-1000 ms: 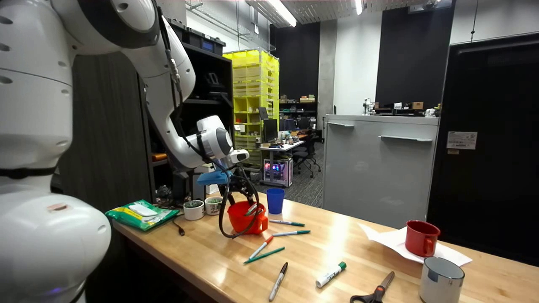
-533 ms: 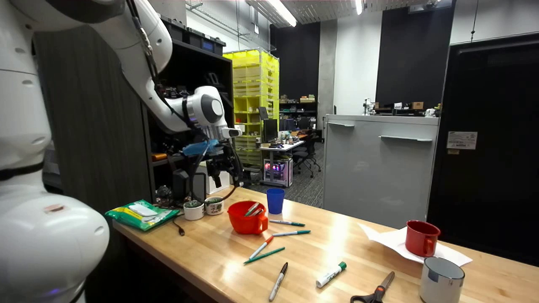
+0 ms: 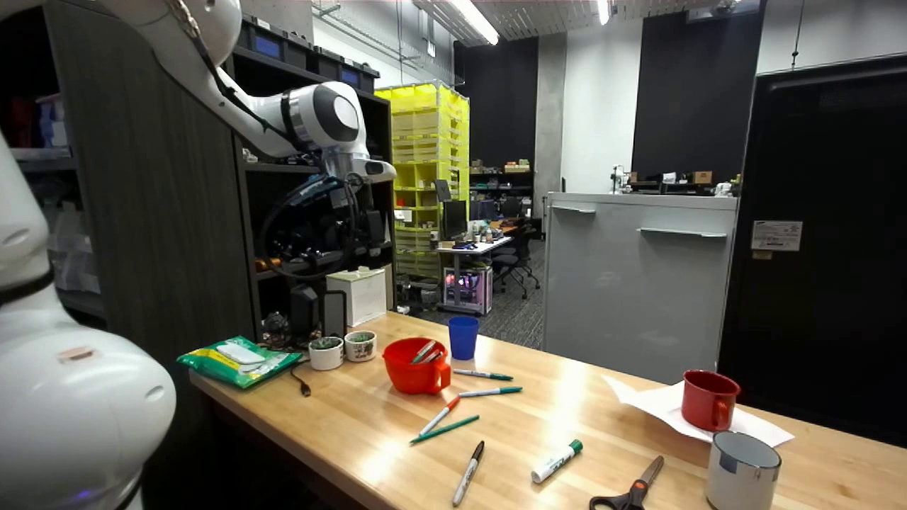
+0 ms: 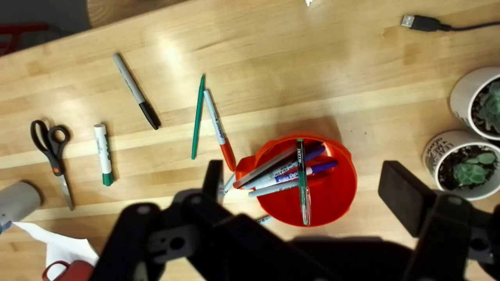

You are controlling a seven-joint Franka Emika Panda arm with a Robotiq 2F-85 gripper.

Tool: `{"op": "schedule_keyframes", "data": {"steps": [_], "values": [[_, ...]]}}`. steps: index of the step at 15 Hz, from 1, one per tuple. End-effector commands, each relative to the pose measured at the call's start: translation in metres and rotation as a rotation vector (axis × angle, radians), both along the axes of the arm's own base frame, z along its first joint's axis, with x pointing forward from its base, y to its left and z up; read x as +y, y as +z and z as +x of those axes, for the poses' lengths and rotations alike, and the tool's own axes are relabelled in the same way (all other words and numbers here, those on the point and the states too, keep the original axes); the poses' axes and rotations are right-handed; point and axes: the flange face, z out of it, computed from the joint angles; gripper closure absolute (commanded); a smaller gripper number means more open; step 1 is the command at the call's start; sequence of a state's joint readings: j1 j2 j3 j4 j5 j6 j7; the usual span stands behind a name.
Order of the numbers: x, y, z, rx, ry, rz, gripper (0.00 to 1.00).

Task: Put one green pen in the orange bowl.

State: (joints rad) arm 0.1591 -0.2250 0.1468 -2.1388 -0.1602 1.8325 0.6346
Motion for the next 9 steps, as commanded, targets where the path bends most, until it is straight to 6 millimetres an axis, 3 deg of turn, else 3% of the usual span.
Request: {"op": "schedule_keyframes", "data": {"steps": [1,4,5,9], "values": [[0.013,-0.009,0.021,-0.012,-0.118,-0.001,0.00],[0.015,-0.021,0.034,-0.039,-0.279,0.002,0.00],[0.014,-0.018,0.023,-0.024,-0.190,-0.002,0.00],[0.013,-0.028,0.035,-0.026,-0.258,0.000,0.00]]}}
